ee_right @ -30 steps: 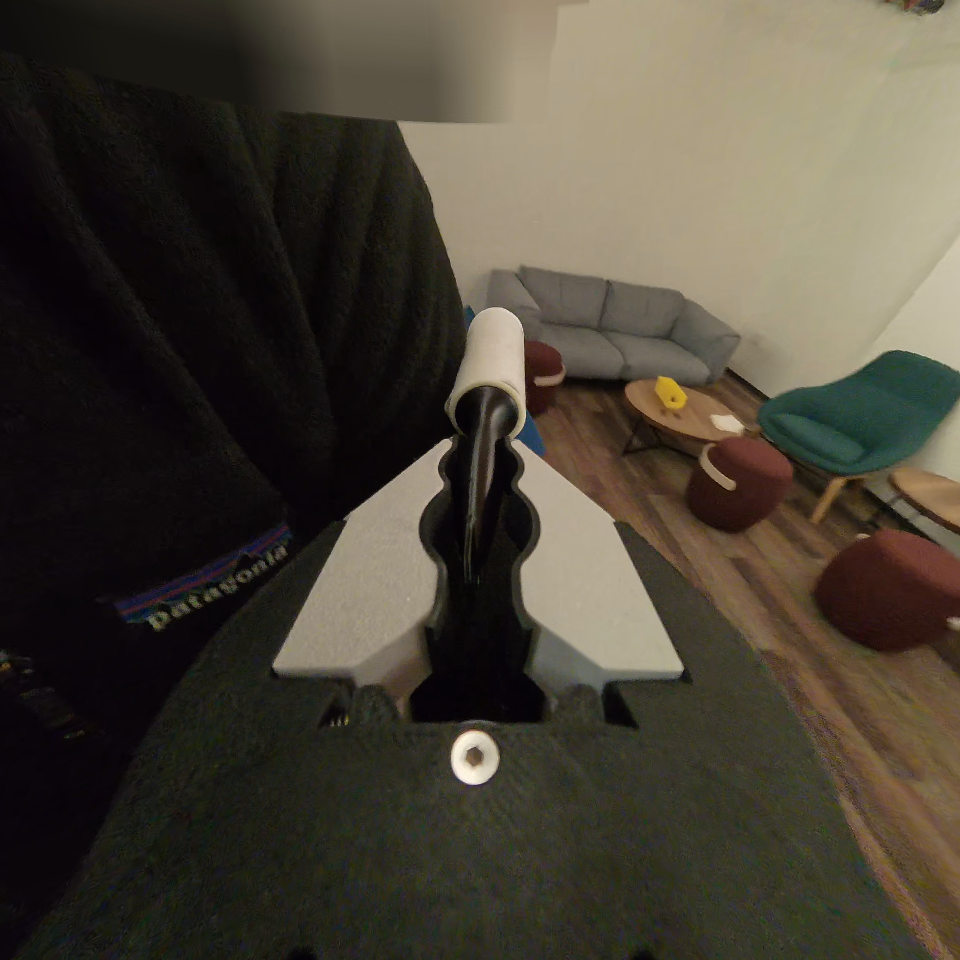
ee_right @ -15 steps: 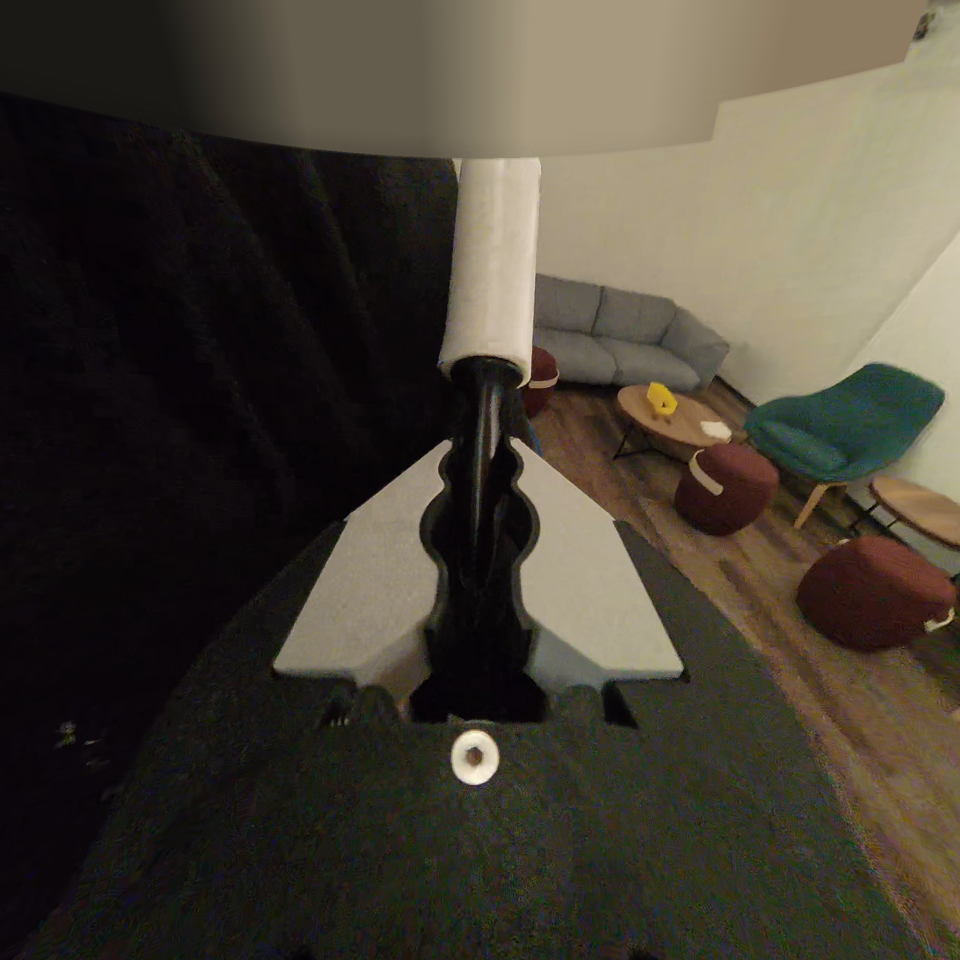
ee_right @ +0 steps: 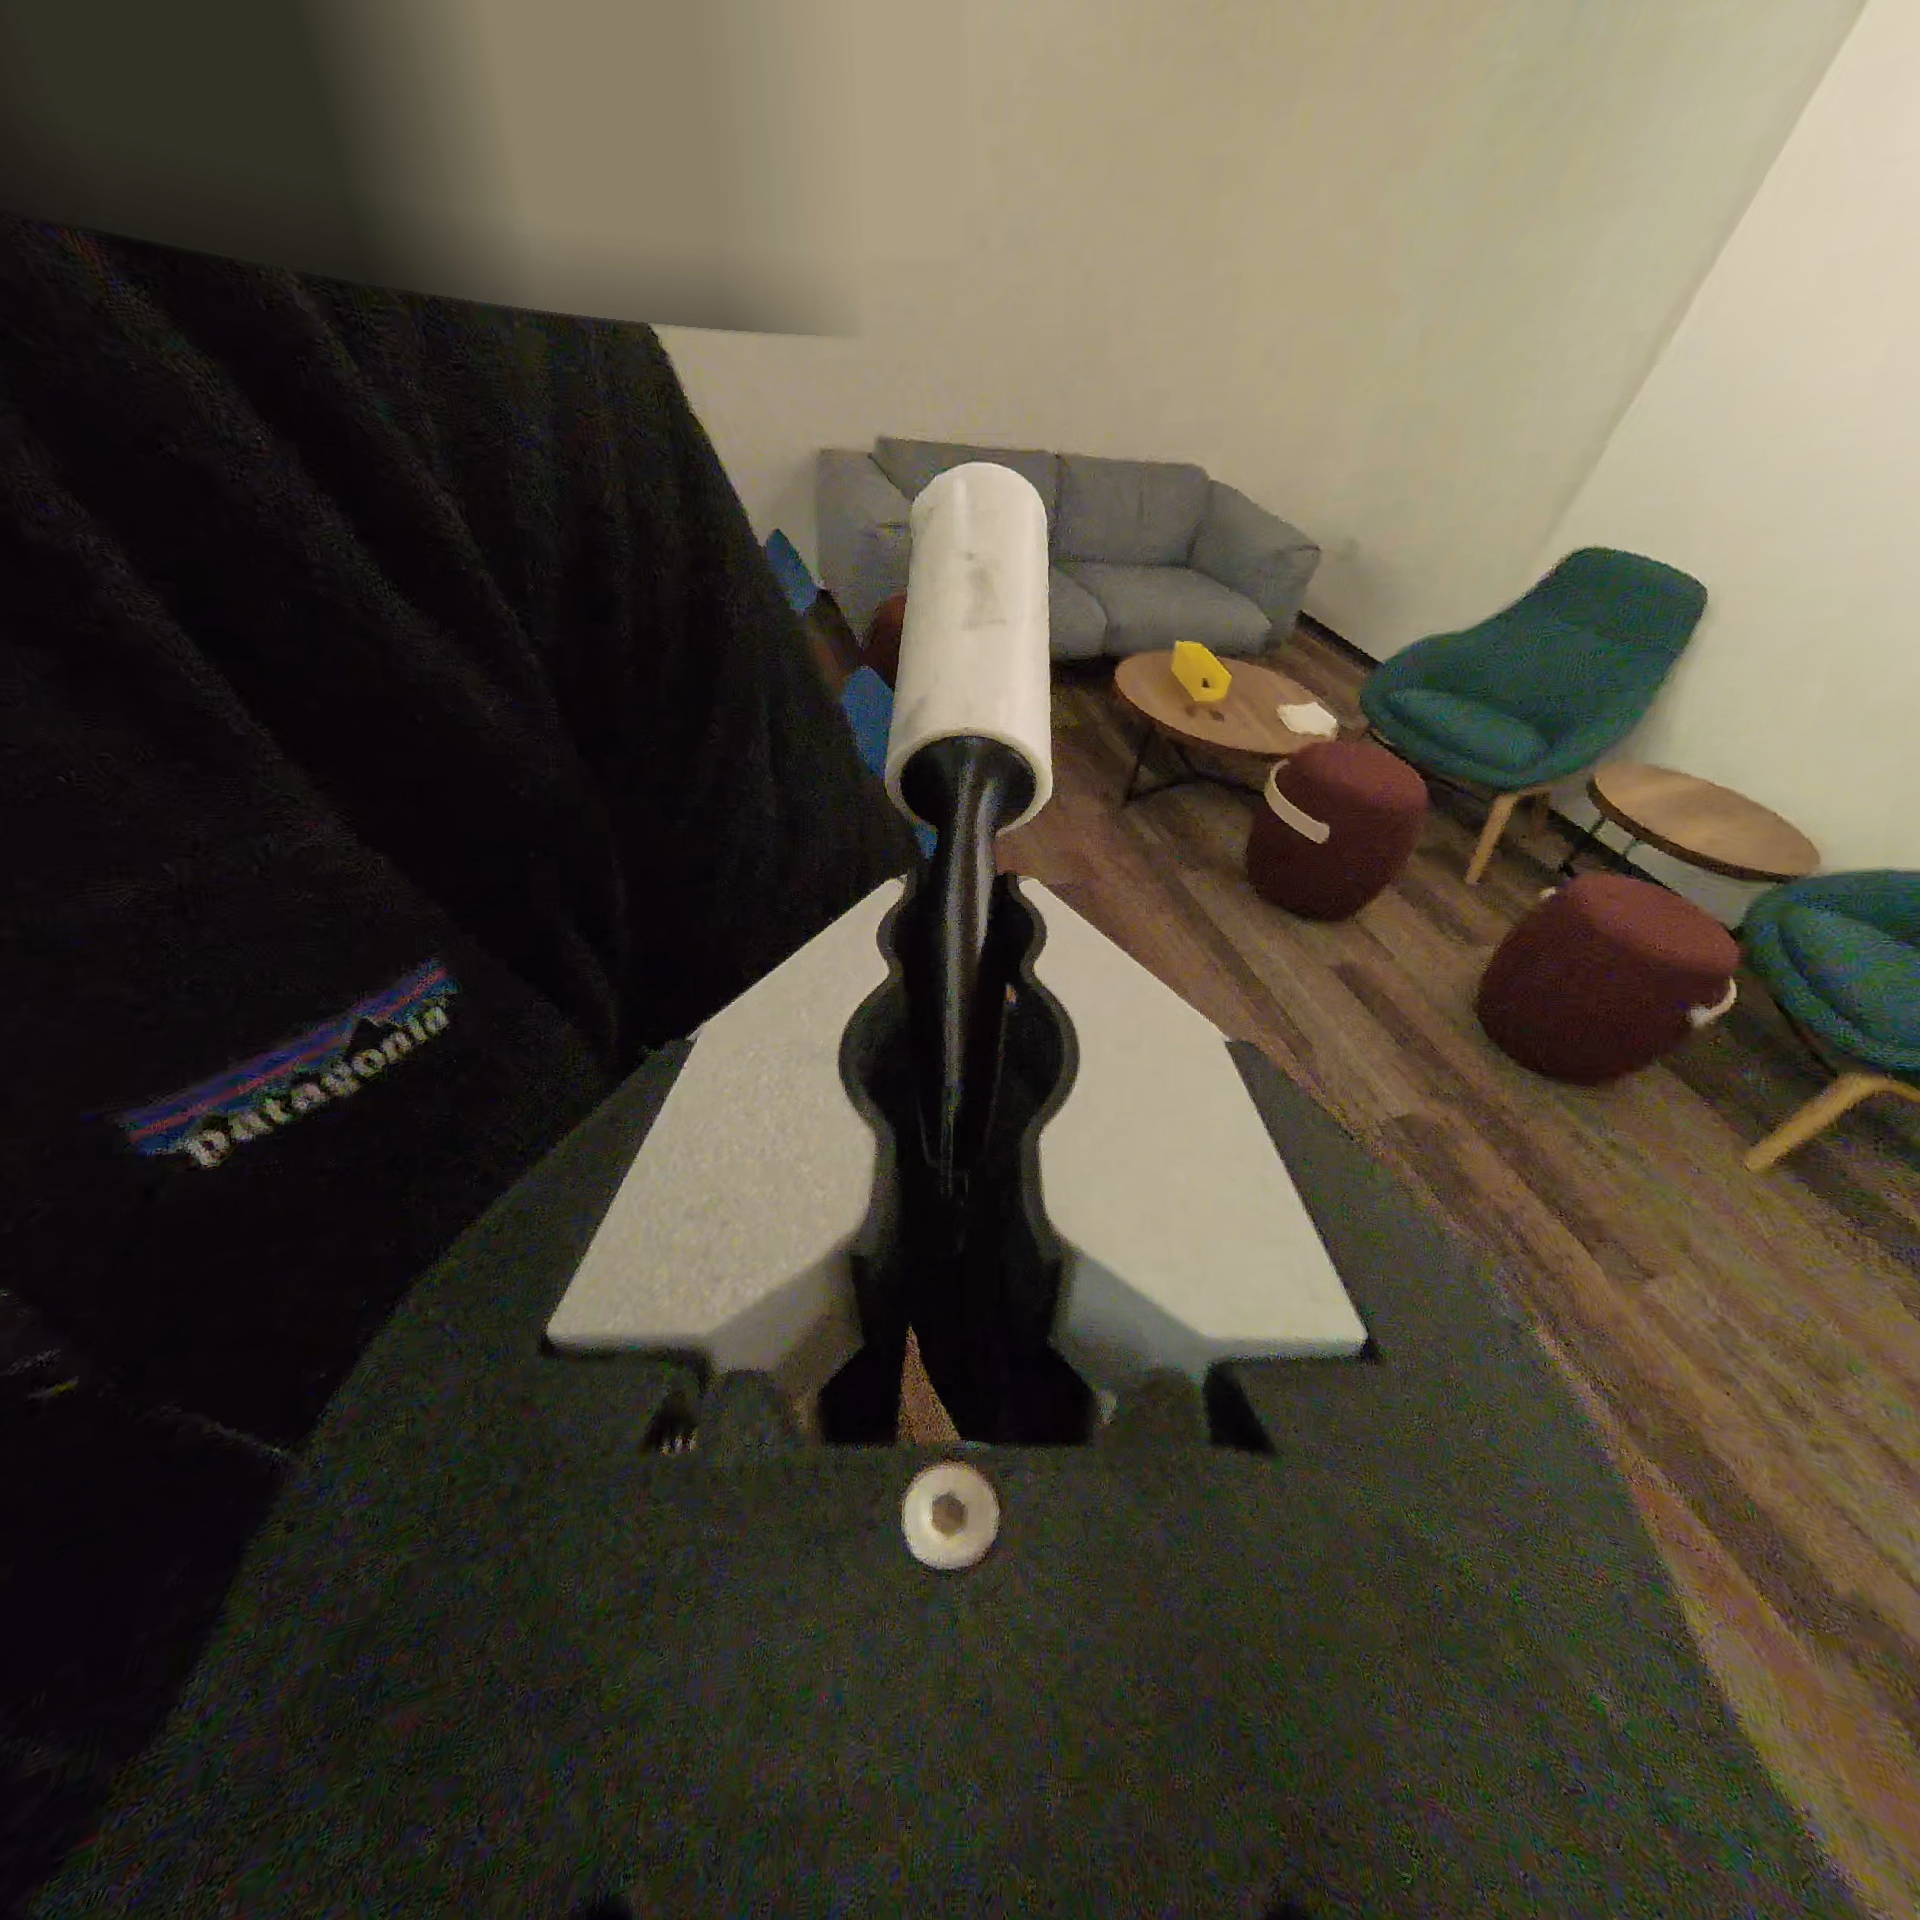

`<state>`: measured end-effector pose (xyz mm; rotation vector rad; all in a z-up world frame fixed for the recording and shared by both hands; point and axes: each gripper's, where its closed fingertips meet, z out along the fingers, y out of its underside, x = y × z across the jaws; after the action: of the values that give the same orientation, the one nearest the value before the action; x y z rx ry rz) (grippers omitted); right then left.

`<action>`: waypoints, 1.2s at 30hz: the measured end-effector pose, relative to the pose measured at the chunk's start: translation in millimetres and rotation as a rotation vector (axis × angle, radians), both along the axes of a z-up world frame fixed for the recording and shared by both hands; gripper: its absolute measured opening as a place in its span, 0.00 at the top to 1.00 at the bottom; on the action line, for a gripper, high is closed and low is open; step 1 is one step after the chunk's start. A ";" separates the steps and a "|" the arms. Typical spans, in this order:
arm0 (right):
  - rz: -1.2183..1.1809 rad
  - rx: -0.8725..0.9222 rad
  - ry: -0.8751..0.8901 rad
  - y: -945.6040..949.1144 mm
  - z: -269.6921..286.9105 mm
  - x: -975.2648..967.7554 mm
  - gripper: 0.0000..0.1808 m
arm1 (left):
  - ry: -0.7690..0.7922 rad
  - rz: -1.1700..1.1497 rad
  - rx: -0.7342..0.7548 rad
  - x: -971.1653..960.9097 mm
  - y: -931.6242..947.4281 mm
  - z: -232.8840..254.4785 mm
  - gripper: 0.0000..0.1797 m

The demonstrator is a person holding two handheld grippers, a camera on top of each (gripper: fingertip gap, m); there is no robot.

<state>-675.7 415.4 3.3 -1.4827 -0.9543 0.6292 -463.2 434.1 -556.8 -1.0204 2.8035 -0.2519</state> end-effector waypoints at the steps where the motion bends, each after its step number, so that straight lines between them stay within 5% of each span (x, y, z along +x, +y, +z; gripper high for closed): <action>1: -0.033 -0.017 -0.002 4.4 -5.7 10.1 0.93 | -0.028 0.051 -0.061 3.8 -0.8 14.0 0.65; 4: -0.161 -0.052 0.029 11.9 -19.5 53.4 0.93 | -0.170 0.251 -0.272 16.1 11.9 76.4 0.60; 9: -0.493 -0.079 0.066 11.4 -44.7 151.7 0.93 | -0.445 0.544 -0.870 6.8 45.6 239.5 0.51; 13: -0.641 -0.084 0.085 2.3 -65.8 203.0 0.93 | -0.716 0.582 -1.276 -13.2 74.3 383.8 0.47; 16: -0.696 -0.069 0.092 1.1 -72.5 217.2 0.93 | -0.819 0.525 -1.425 -23.3 74.0 455.3 0.47; 22: -0.737 0.017 0.099 8.5 -66.6 202.8 0.93 | -0.781 0.584 -1.492 -3.9 45.5 480.4 0.40; 30: -0.771 0.010 0.056 -2.2 -74.3 195.0 0.93 | -0.628 0.508 -1.818 -6.3 15.7 491.5 0.79; 34: -0.780 0.044 0.119 -11.3 -66.6 195.6 0.93 | -0.625 0.490 -1.890 -5.6 6.6 499.8 0.81; 36: -0.754 0.073 0.183 -18.1 -59.6 195.0 0.84 | -0.617 0.486 -1.890 -2.9 2.2 503.0 0.82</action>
<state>-480.8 397.3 -56.3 -1.5448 -0.2268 0.1657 -466.1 436.2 -53.7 -1.2435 1.0258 -2.6318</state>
